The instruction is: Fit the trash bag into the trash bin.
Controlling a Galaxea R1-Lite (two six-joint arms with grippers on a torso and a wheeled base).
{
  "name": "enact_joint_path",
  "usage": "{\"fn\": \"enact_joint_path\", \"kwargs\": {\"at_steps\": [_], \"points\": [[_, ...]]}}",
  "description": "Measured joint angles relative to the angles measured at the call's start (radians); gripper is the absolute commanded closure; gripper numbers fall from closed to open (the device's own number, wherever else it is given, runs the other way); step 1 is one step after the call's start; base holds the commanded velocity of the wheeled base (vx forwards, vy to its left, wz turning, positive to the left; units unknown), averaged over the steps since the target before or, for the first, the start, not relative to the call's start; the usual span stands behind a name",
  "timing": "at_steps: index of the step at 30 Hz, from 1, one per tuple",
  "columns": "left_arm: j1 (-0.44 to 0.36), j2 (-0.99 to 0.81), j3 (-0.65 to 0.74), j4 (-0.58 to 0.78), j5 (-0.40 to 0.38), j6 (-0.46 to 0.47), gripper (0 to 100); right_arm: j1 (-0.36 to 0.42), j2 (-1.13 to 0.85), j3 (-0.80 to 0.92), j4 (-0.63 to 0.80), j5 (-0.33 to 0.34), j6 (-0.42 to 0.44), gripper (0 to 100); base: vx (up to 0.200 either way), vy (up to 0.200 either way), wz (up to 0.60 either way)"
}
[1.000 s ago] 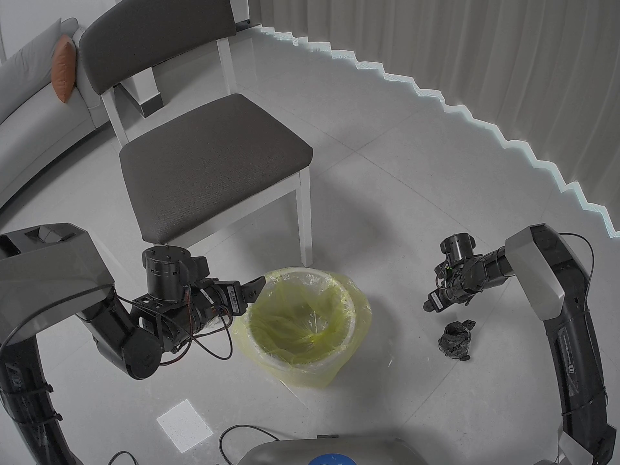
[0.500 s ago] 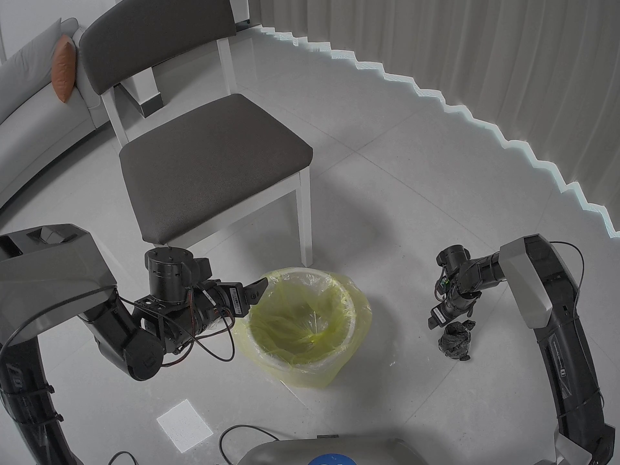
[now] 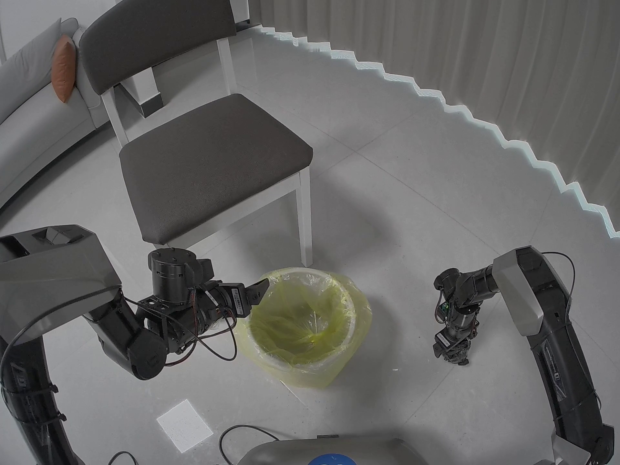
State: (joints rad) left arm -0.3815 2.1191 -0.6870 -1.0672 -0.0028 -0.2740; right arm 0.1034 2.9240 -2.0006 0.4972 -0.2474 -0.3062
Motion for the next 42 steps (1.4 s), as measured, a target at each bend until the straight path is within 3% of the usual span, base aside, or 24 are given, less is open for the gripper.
{"fn": "enact_joint_path", "kwargs": {"at_steps": [4, 5, 28, 35, 42], "points": [[0.000, 0.004, -0.002, 0.000, 0.000, 0.000, 0, -0.001, 0.006, 0.000, 0.001, -0.001, -0.001, 0, 0.000, 0.000, 0.00], [0.000, 0.005, -0.004, 0.000, 0.000, 0.000, 0, -0.001, 0.007, 0.000, 0.001, -0.001, -0.001, 100, 0.000, 0.000, 0.00], [-0.002, -0.034, 0.003, 0.009, 0.005, -0.002, 0, 0.016, -0.032, 0.001, 0.014, -0.061, 0.035, 100, 0.000, 0.000, 0.00], [-0.016, -0.096, 0.040, 0.022, 0.051, 0.000, 0, 0.042, -0.141, 0.015, 0.009, -0.064, 0.072, 100, 0.000, 0.000, 0.00], [-0.028, -0.187, 0.114, 0.065, 0.086, -0.006, 0, 0.071, -0.336, 0.151, -0.005, -0.064, 0.097, 100, 0.000, 0.000, 0.00]]}}
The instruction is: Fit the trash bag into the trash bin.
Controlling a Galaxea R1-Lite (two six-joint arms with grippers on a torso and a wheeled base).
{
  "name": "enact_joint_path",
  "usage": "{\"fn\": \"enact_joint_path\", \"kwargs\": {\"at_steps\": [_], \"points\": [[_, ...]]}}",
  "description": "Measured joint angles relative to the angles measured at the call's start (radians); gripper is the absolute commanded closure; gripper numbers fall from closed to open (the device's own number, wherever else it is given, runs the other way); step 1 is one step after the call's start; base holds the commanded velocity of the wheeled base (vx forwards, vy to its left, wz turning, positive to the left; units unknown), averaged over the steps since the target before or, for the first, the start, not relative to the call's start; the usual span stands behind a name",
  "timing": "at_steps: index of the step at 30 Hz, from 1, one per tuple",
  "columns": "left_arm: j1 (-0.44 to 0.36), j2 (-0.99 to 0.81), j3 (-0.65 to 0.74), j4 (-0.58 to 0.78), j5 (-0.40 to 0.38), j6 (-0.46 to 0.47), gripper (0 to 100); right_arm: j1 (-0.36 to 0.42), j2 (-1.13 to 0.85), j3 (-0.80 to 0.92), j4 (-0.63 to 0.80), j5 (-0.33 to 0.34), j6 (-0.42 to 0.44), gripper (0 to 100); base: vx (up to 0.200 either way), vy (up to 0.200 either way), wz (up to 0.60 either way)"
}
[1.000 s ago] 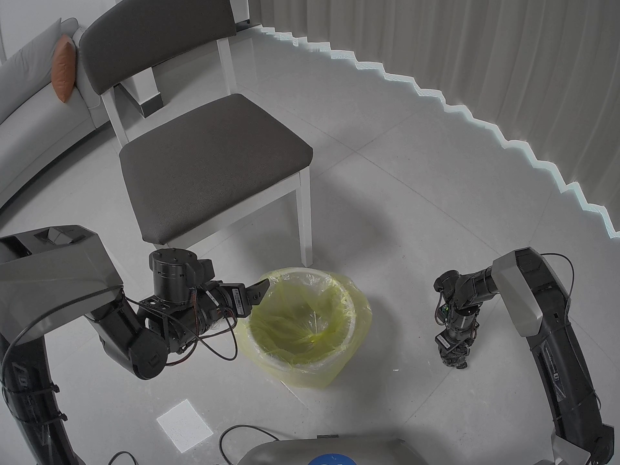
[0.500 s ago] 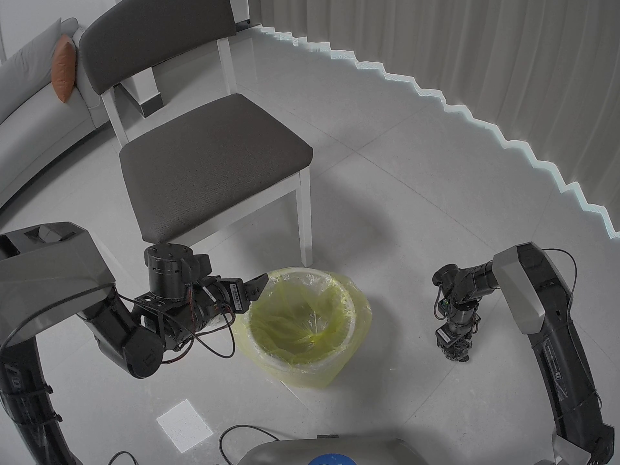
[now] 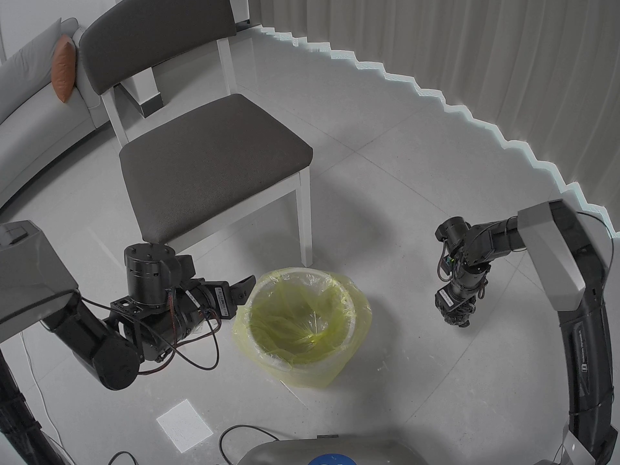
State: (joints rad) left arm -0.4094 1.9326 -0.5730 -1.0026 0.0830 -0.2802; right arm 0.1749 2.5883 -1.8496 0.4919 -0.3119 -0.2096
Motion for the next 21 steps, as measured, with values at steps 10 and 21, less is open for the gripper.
{"fn": "enact_joint_path", "kwargs": {"at_steps": [10, 21], "points": [[-0.011, -0.119, 0.099, -0.004, 0.008, -0.054, 0, 0.020, -0.309, 0.289, -0.142, 0.003, 0.000, 100, 0.000, 0.000, 0.00], [-0.003, -0.155, 0.100, -0.050, 0.078, -0.061, 0, 0.103, -0.547, 0.438, -0.295, 0.037, 0.001, 100, 0.000, 0.000, 0.00]]}}
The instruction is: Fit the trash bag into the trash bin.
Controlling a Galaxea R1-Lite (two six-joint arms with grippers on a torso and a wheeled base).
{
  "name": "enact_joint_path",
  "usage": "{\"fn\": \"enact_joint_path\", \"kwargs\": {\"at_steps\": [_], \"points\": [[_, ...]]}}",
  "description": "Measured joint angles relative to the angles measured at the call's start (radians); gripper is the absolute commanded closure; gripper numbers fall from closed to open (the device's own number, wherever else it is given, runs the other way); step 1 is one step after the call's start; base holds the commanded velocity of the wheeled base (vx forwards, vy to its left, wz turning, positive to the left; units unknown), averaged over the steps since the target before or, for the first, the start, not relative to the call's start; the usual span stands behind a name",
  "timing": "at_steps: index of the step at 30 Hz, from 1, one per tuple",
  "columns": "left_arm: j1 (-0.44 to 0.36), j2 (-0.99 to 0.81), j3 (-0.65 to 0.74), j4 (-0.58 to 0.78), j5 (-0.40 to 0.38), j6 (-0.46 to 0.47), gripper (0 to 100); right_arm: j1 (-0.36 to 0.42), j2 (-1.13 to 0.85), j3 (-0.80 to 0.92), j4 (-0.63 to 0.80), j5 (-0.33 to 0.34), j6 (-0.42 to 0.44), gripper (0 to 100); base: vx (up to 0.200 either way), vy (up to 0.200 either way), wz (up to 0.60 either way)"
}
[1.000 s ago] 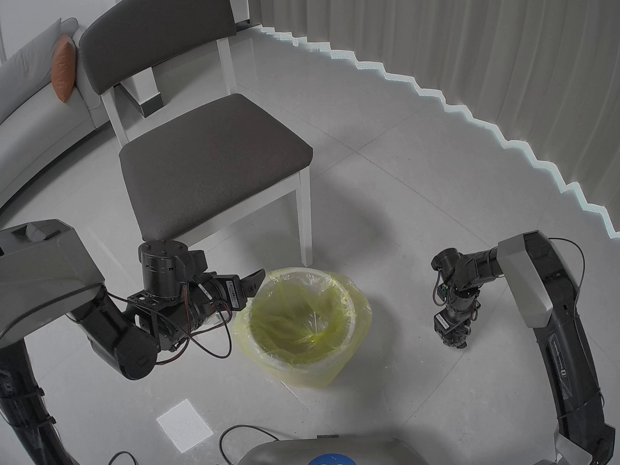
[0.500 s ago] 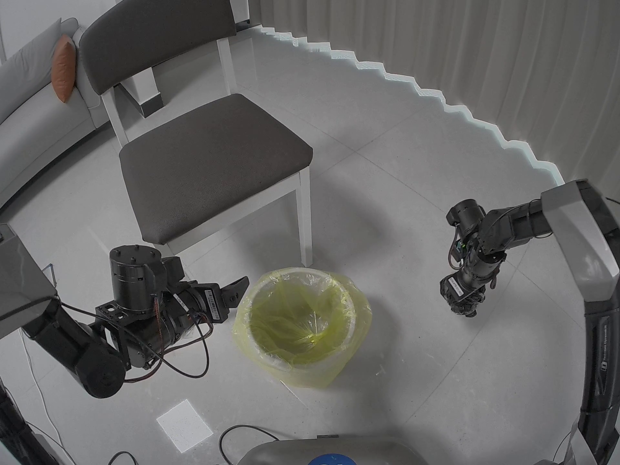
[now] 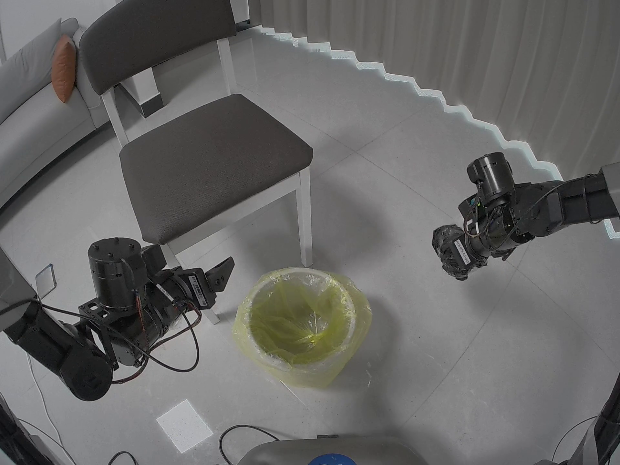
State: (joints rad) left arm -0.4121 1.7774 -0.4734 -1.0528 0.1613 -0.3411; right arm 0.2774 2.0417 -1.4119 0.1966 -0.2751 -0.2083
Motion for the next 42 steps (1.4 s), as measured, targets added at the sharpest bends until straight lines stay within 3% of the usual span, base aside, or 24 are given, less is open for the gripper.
{"fn": "enact_joint_path", "kwargs": {"at_steps": [8, 17, 28, 36, 42], "points": [[0.028, -0.007, -0.020, -0.002, -0.001, 0.031, 0, 0.115, -0.087, 0.029, -0.104, 0.009, -0.004, 100, 0.000, 0.000, 0.00], [0.026, 0.012, -0.016, -0.018, 0.001, 0.052, 0, 0.264, -0.116, 0.092, -0.366, 0.010, 0.001, 100, 0.000, 0.000, 0.00], [0.021, 0.023, 0.030, -0.127, 0.015, 0.132, 0, 0.431, -0.099, 0.236, -0.579, 0.010, -0.009, 100, 0.000, 0.000, 0.00], [0.014, -0.038, 0.064, -0.148, 0.025, 0.174, 0, 0.518, -0.012, 0.312, -0.766, 0.009, -0.018, 100, 0.000, 0.000, 0.00], [0.007, -0.083, 0.079, -0.147, 0.026, 0.184, 0, 0.540, 0.084, 0.303, -0.779, 0.009, -0.029, 100, 0.000, 0.000, 0.00]]}}
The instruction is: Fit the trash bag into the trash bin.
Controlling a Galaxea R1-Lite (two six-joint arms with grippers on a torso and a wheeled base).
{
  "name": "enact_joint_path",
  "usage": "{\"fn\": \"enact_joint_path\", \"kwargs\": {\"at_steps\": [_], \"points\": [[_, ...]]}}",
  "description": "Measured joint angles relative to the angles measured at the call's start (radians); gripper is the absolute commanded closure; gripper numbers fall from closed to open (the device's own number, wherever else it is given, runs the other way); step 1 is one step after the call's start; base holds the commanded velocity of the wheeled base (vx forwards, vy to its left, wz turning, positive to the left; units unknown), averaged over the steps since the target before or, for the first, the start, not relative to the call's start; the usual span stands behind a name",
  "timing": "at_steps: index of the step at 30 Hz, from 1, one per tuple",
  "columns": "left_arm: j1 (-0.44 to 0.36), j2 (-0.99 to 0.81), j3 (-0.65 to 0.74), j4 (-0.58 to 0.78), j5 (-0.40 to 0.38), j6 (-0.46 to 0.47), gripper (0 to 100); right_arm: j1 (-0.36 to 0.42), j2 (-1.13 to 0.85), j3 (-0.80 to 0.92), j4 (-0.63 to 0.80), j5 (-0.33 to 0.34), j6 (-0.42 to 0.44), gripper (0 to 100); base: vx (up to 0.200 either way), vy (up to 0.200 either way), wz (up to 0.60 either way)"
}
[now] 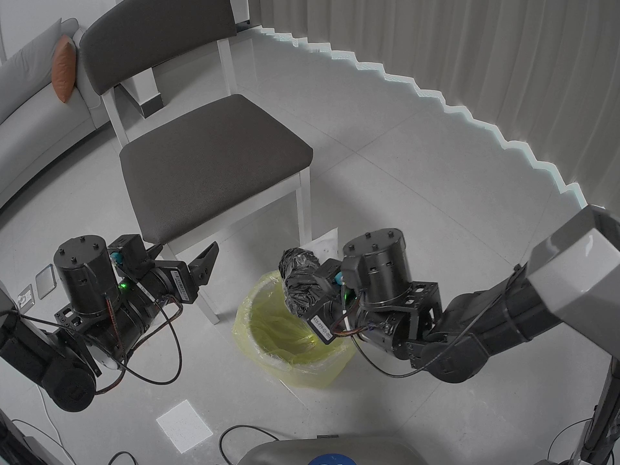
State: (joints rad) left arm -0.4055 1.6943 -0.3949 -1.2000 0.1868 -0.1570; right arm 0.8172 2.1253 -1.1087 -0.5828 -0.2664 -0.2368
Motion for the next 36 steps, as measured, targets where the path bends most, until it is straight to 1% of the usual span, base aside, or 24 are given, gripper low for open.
{"fn": "enact_joint_path", "kwargs": {"at_steps": [8, 17, 23, 28, 36], "points": [[0.001, -0.023, 0.002, 0.001, 0.000, 0.001, 0, 0.009, 0.112, -0.068, 0.015, 0.035, -0.029, 100, 0.000, 0.000, 0.00], [0.000, -0.037, 0.004, 0.003, -0.001, 0.001, 0, 0.015, 0.191, -0.119, 0.068, 0.040, -0.034, 100, 0.000, 0.000, 0.00], [0.001, -0.040, 0.004, 0.002, -0.003, 0.001, 0, 0.007, 0.262, -0.182, 0.082, 0.073, -0.034, 100, 0.000, 0.000, 0.00], [0.002, -0.048, 0.004, 0.003, -0.007, 0.001, 0, 0.001, 0.322, -0.232, 0.129, 0.079, -0.033, 100, 0.000, 0.000, 0.00], [0.002, -0.054, 0.004, 0.005, -0.009, 0.001, 0, 0.008, 0.357, -0.238, 0.137, 0.084, -0.028, 100, 0.000, 0.000, 0.00]]}}
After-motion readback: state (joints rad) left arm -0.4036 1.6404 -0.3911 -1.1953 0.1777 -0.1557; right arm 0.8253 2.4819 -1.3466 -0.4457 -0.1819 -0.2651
